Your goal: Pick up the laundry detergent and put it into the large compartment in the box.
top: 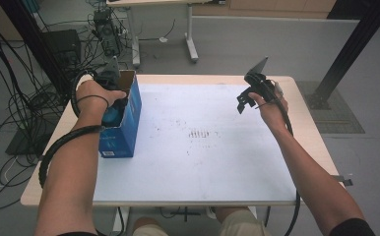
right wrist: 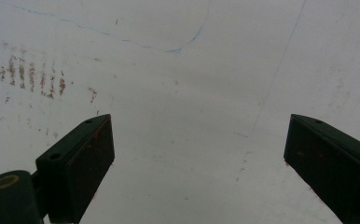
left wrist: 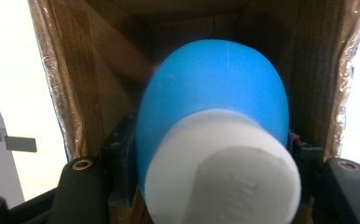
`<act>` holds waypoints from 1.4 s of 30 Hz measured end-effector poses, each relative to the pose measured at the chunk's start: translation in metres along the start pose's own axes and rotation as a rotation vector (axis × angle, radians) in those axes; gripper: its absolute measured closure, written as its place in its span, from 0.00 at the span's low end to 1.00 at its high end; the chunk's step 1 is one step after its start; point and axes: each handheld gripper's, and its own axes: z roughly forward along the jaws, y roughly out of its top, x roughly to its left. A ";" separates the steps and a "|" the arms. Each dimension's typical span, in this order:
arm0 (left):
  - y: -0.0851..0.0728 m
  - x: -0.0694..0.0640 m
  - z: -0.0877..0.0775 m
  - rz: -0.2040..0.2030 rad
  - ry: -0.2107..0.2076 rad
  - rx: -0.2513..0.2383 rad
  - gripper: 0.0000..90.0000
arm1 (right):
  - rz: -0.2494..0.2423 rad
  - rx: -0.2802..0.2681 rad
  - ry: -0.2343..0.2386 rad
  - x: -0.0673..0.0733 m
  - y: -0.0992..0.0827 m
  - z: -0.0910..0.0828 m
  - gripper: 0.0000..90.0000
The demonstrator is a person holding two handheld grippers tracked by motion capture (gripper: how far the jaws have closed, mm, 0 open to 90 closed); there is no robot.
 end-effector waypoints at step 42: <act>-0.003 -0.001 0.001 -0.003 0.005 -0.017 0.40 | -0.003 0.003 -0.007 0.004 -0.001 -0.002 0.09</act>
